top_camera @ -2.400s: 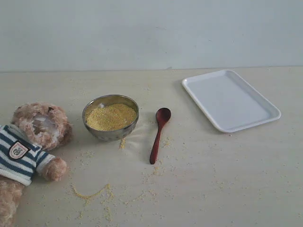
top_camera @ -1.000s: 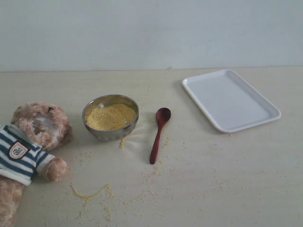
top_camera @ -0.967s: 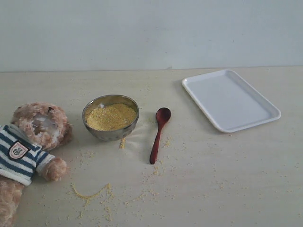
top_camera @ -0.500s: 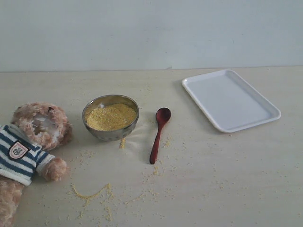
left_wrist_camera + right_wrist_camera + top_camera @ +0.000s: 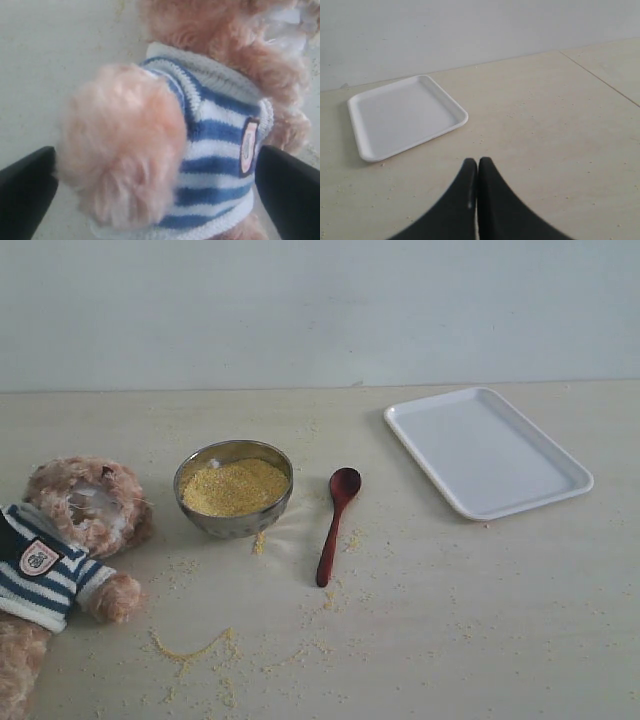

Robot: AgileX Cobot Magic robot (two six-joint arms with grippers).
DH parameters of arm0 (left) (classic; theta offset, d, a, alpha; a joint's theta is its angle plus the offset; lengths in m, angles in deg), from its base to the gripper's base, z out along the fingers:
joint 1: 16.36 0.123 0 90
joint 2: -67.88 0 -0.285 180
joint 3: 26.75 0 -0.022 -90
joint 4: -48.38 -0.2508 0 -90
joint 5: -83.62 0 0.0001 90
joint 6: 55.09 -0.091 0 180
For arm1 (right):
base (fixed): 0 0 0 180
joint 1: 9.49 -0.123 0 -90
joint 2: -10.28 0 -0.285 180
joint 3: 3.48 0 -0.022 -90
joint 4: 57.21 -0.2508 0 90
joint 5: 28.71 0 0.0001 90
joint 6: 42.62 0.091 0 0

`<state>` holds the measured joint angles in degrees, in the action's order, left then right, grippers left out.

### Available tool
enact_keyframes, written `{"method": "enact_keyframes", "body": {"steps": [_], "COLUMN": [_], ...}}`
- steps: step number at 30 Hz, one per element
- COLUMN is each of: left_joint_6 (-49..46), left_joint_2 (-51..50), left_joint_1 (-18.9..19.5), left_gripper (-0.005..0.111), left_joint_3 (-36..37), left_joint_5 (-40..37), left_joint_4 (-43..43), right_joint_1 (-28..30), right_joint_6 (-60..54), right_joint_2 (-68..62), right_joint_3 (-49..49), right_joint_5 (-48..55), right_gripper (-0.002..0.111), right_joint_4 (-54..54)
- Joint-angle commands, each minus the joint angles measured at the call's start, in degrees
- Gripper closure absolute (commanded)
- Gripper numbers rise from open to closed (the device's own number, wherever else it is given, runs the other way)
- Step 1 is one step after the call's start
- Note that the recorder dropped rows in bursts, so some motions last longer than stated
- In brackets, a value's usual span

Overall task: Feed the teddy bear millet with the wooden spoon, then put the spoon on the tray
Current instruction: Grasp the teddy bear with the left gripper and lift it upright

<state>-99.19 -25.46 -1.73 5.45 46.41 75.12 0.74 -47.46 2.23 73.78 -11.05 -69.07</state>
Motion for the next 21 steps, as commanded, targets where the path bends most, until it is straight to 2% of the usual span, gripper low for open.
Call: {"method": "enact_keyframes", "body": {"steps": [1, 6, 11, 13, 14, 15, 17, 19, 20, 21], "left_joint_6": [-2.64, -3.68, -3.95, -3.95, -3.95, -3.95, -4.15, -1.44, 2.77, 3.09], "left_joint_2": [-4.65, -9.29, -14.09, -16.30, -16.76, -16.76, -15.98, -11.41, -7.71, -6.02], "left_joint_1": [0.09, 0.09, 0.09, 0.09, 0.09, 0.09, 0.09, 0.09, 0.09, 0.09], "left_gripper": [-0.004, -0.004, -0.001, 0.015, 0.042, 0.057, 0.100, 0.102, 0.102, 0.102], "left_joint_3": [-0.16, -0.16, -0.16, -0.16, -0.31, -0.48, -2.64, -6.57, -7.61, -7.72], "left_joint_5": [2.63, 5.08, 3.01, 2.37, 2.62, 2.62, 1.38, 1.94, 3.90, 4.86], "left_joint_4": [0.86, 6.30, 11.52, 12.20, 12.20, 12.20, 12.44, 13.25, 14.61, 17.65], "right_joint_1": [-0.15, -0.15, -0.15, -0.15, -0.15, -0.15, -0.15, -0.15, -0.15, -0.15], "right_joint_6": [-0.05, -0.05, -0.05, -0.05, -0.05, -0.05, -0.05, -0.05, -0.05, -0.05], "right_joint_2": [0.26, 0.26, 0.26, 0.26, 0.26, 0.26, 0.26, 0.26, 0.26, 0.26], "right_joint_3": [-0.05, -0.05, -0.05, -0.05, -0.05, -0.05, -0.05, -0.05, -0.05, -0.05], "right_joint_5": [-0.73, -0.73, -0.73, -0.73, -0.73, -0.73, -0.73, -0.73, -0.73, -0.73], "right_gripper": [0.109, 0.109, 0.109, 0.109, 0.109, 0.109, 0.109, 0.109, 0.109, 0.109], "right_joint_4": [-0.01, -0.01, -0.01, -0.01, -0.01, -0.01, -0.01, -0.01, -0.01, -0.01]}}
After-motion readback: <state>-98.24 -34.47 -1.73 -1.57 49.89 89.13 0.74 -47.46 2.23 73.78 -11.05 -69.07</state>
